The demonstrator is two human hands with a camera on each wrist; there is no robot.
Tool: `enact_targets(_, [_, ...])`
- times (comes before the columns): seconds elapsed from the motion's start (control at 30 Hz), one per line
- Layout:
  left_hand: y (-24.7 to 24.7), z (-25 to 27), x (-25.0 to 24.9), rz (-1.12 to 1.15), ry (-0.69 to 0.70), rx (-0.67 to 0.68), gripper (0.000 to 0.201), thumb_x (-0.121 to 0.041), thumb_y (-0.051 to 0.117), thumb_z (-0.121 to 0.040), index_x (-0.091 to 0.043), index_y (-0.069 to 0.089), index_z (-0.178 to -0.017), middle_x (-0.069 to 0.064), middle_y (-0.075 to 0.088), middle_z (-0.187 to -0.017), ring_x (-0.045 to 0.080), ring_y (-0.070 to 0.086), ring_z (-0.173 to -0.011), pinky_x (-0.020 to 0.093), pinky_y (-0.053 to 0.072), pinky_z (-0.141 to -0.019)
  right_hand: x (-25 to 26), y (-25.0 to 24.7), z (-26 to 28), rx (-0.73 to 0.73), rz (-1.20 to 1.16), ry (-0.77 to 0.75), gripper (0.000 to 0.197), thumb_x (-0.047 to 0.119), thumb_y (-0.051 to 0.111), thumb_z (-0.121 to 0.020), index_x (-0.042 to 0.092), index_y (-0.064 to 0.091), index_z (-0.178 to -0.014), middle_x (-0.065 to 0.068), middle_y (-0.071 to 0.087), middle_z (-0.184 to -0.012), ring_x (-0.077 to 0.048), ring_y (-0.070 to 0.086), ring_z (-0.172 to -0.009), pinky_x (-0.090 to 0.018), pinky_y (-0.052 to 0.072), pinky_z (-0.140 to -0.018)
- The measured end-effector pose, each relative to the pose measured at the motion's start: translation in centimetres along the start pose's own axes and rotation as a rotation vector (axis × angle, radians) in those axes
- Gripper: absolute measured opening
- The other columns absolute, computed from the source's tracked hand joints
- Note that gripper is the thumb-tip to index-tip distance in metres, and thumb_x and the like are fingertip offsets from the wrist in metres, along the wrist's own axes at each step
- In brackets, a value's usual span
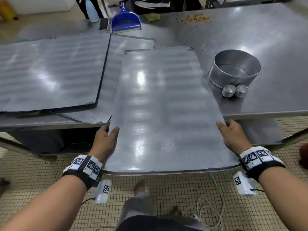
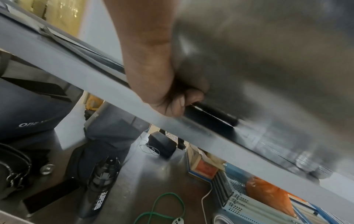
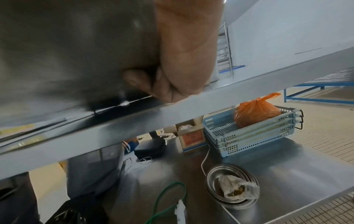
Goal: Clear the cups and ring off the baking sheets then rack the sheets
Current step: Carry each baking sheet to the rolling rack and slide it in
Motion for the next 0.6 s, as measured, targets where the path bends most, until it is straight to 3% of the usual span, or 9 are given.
enact_targets(0.07, [-0.4,0.6,-1.1,0.012,0.028,-0.014,0.005,-0.014,0.061,-0.101,-0.018,0.062,-0.097,-0.004,0.069,-0.091,-0.006,0.068,-0.080,0.024,0.047,-0.083,0.7,-0.6,0.4,-0.017,0.000,-0.027,0.034,0.040,0.061,-0.096,0.007,0.064,-0.107,-0.005,0.070,-0.097,-0.023,0.065,-0.092,-0.033,0.045,-0.077])
enact_targets(0.13, [-1.1,1.2,-1.7,0.007,0.048,-0.042,0.010,-0.012,0.060,-0.101,-0.020,0.060,-0.095,-0.005,0.065,-0.092,-0.008,0.067,-0.082,0.011,0.047,-0.077,1.9,-0.8,0.9,-0.019,-0.006,-0.055,0.030,0.037,0.061,-0.097,0.009,0.066,-0.104,0.000,0.069,-0.091,-0.021,0.065,-0.090,-0.031,0.044,-0.077])
enact_targets(0.17, [-1.6,1.2,-1.8,0.014,0.060,-0.040,0.003,-0.015,0.062,-0.100,-0.015,0.063,-0.103,-0.001,0.067,-0.098,0.000,0.068,-0.094,0.012,0.049,-0.080,2.5,-0.9,1.1,-0.023,-0.001,-0.065,0.028,0.036,0.061,-0.097,0.009,0.065,-0.103,0.003,0.068,-0.088,-0.021,0.064,-0.088,-0.031,0.043,-0.075])
enact_targets(0.23, [-2.8,1.0,-1.7,0.038,0.075,-0.057,0.032,-0.024,0.067,-0.097,-0.004,0.062,-0.123,0.009,0.070,-0.114,0.023,0.067,-0.113,0.024,0.051,-0.091,4.1,-0.9,1.6,-0.026,0.004,-0.081,0.026,0.036,0.060,-0.097,0.011,0.062,-0.101,0.004,0.065,-0.084,-0.020,0.062,-0.083,-0.030,0.042,-0.069])
enact_targets(0.27, [-3.5,1.2,-2.1,0.069,0.080,-0.069,0.038,-0.027,0.068,-0.096,-0.003,0.061,-0.124,0.010,0.070,-0.115,0.025,0.068,-0.112,0.027,0.051,-0.091,5.0,-0.8,1.9,-0.021,0.002,-0.088,0.026,0.036,0.060,-0.098,0.011,0.060,-0.102,0.004,0.063,-0.084,-0.016,0.060,-0.079,-0.028,0.042,-0.066])
enact_targets(0.37, [-5.6,1.2,-3.5,0.114,0.067,-0.087,0.028,-0.021,0.064,-0.099,-0.003,0.060,-0.122,0.008,0.073,-0.108,0.015,0.072,-0.099,0.023,0.056,-0.084,8.2,-0.2,1.6,-0.010,0.012,-0.126,0.034,0.043,0.060,-0.096,0.011,0.060,-0.106,-0.001,0.065,-0.092,-0.015,0.060,-0.082,-0.029,0.041,-0.069])
enact_targets(0.5, [-10.3,0.7,-6.4,0.156,0.117,-0.150,0.017,-0.017,0.060,-0.102,-0.008,0.061,-0.116,0.010,0.074,-0.106,0.015,0.073,-0.095,0.024,0.056,-0.081,14.6,1.8,0.7,-0.010,0.048,-0.220,0.049,0.062,0.061,-0.086,0.016,0.065,-0.105,0.002,0.071,-0.095,-0.021,0.065,-0.091,-0.038,0.049,-0.085])
enact_targets(0.6, [-15.0,0.8,-9.6,0.115,0.209,-0.239,0.005,-0.018,0.059,-0.102,-0.015,0.063,-0.104,0.003,0.073,-0.096,0.009,0.072,-0.086,0.014,0.052,-0.069,21.1,4.0,0.8,0.023,0.056,-0.321,0.034,0.052,0.062,-0.091,0.020,0.062,-0.104,0.000,0.067,-0.096,-0.023,0.061,-0.091,-0.036,0.046,-0.084])
Point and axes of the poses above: each hand's wrist, its own z-axis away from the middle knuckle, its own y-axis out of the palm, x = y × z, the point moved 8 cm from there along -z, towards the middle knuckle
